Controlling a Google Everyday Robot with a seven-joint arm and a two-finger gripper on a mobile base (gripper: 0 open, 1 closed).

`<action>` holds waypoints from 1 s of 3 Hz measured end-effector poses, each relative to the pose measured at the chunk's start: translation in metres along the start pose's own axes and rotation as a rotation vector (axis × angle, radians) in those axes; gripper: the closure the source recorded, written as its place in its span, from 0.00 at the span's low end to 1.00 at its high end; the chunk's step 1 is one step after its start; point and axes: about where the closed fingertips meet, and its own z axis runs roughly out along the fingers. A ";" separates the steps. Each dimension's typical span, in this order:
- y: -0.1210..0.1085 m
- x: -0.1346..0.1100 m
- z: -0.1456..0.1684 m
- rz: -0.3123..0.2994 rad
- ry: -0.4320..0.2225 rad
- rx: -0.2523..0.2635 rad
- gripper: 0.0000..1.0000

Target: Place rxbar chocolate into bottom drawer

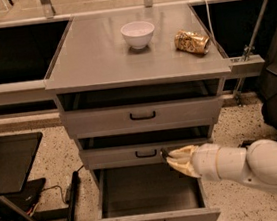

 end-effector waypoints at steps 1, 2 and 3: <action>0.029 0.077 0.041 0.086 0.015 -0.020 1.00; 0.050 0.146 0.086 0.165 0.025 0.009 1.00; 0.052 0.199 0.138 0.242 0.020 0.079 1.00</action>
Offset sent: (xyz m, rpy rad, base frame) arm -0.0140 0.0247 -0.2981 0.1097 0.1869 -0.2282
